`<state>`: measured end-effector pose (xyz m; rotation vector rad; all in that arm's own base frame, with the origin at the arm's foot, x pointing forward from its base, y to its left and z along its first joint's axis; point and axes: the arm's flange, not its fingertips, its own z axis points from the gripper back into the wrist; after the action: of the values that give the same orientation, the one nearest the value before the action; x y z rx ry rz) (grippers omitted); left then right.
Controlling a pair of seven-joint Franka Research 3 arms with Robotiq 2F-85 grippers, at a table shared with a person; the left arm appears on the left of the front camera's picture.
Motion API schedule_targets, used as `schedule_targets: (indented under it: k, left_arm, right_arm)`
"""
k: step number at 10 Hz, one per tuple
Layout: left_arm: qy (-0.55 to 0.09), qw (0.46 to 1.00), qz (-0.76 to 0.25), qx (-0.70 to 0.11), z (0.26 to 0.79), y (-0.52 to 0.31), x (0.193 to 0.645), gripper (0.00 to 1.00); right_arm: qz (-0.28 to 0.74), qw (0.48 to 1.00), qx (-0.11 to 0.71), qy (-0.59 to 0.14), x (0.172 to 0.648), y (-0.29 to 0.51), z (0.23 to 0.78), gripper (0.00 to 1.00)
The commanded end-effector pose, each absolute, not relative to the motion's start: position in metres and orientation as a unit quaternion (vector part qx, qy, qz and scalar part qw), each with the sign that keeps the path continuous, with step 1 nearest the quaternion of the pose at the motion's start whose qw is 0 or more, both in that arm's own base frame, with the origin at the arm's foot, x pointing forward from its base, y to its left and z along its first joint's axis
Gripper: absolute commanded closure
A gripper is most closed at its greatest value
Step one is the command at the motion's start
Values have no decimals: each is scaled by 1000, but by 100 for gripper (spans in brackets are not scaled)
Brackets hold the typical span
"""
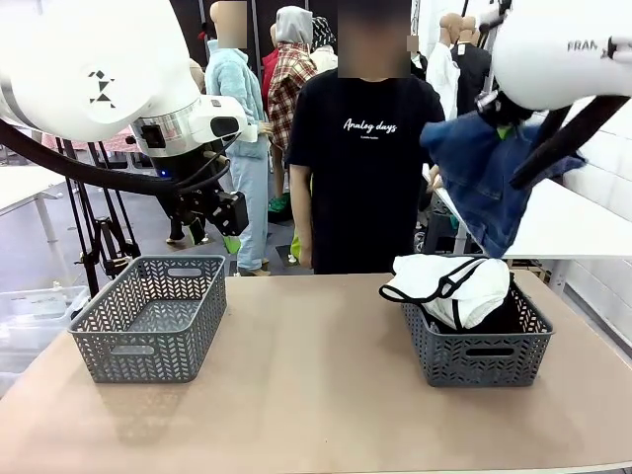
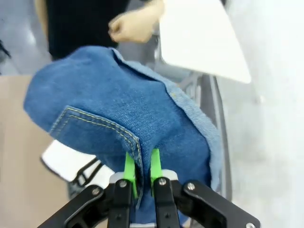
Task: Sort the tops and bottoms.
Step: Sort the clothes according to human instructions.
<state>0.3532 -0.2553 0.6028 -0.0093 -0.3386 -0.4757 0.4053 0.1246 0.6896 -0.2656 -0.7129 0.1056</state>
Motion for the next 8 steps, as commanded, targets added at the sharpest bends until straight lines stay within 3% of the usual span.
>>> schedule_targets:
  k: [1, 2, 3, 6, 8]
  left_arm:
    - [-165, 959, -232, -11, 602, -252, 351, 32]
    - [-165, 959, -232, -11, 602, -252, 351, 32]
    - [-165, 959, -232, -11, 602, -252, 351, 32]
    - [-165, 959, -232, -11, 602, -252, 351, 32]
    - [-165, 959, -232, -11, 602, -252, 351, 32]
  right_arm:
    - [28, 935, -150, -321, 414, 123, 661, 100]
    - [11, 943, -137, -302, 423, 117, 646, 100]
    - [45, 934, -136, -328, 410, 120, 670, 100]
    - [45, 934, -136, -328, 410, 120, 670, 100]
    - [25, 949, -141, -281, 435, 116, 650, 100]
